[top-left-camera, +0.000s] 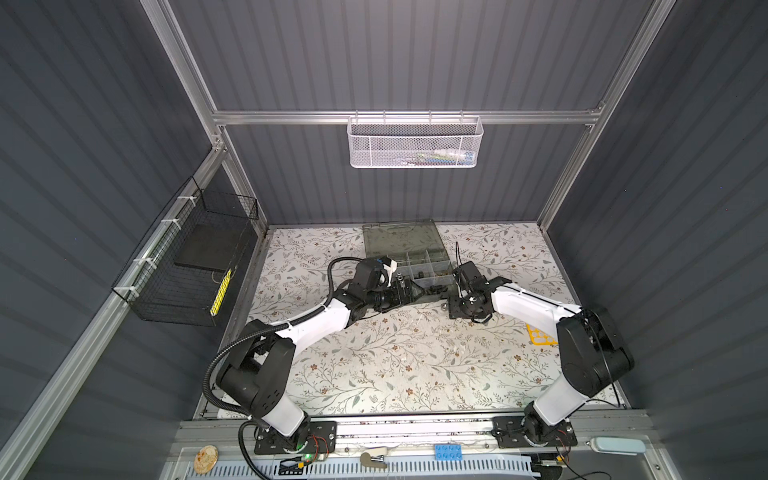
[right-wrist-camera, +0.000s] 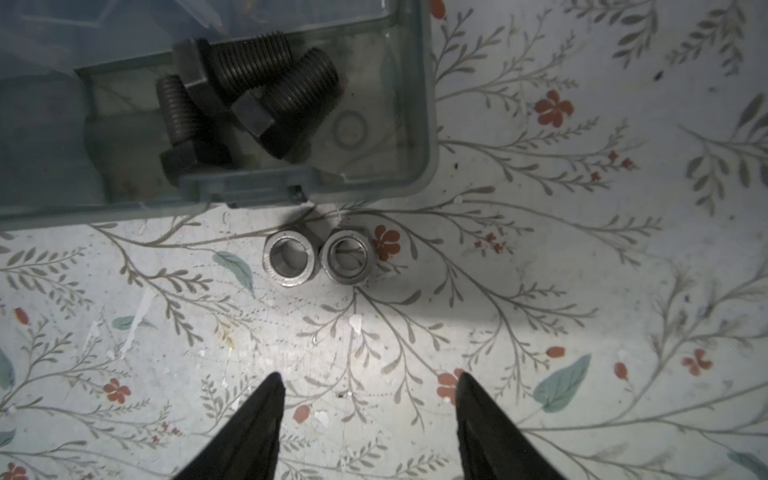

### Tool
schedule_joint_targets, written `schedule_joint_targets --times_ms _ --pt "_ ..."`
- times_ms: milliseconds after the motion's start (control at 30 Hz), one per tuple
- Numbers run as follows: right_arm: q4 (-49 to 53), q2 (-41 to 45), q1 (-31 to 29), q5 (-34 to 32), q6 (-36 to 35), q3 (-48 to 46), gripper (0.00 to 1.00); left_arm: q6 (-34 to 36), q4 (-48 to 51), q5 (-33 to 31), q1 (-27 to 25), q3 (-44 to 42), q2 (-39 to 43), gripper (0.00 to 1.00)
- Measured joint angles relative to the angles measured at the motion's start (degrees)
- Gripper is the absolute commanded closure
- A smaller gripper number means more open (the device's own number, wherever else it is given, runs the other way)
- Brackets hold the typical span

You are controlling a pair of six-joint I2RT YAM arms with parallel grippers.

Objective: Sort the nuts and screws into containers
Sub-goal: 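Lower the right gripper onto a loose silver hex nut and close it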

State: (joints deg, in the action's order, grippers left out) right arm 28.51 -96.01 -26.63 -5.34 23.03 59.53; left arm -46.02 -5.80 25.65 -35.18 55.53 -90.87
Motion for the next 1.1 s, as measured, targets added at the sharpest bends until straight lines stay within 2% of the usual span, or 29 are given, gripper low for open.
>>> schedule_joint_targets --times_ms 633,1100 --pt "-1.49 -8.02 1.84 -0.37 -2.14 4.48 0.48 -1.92 -2.03 0.2 -0.13 -1.29 -0.7 0.0" --pt "-2.69 -11.87 1.84 1.07 -2.69 7.43 0.6 -2.29 -2.05 0.17 -0.48 -1.29 -1.27 0.0"
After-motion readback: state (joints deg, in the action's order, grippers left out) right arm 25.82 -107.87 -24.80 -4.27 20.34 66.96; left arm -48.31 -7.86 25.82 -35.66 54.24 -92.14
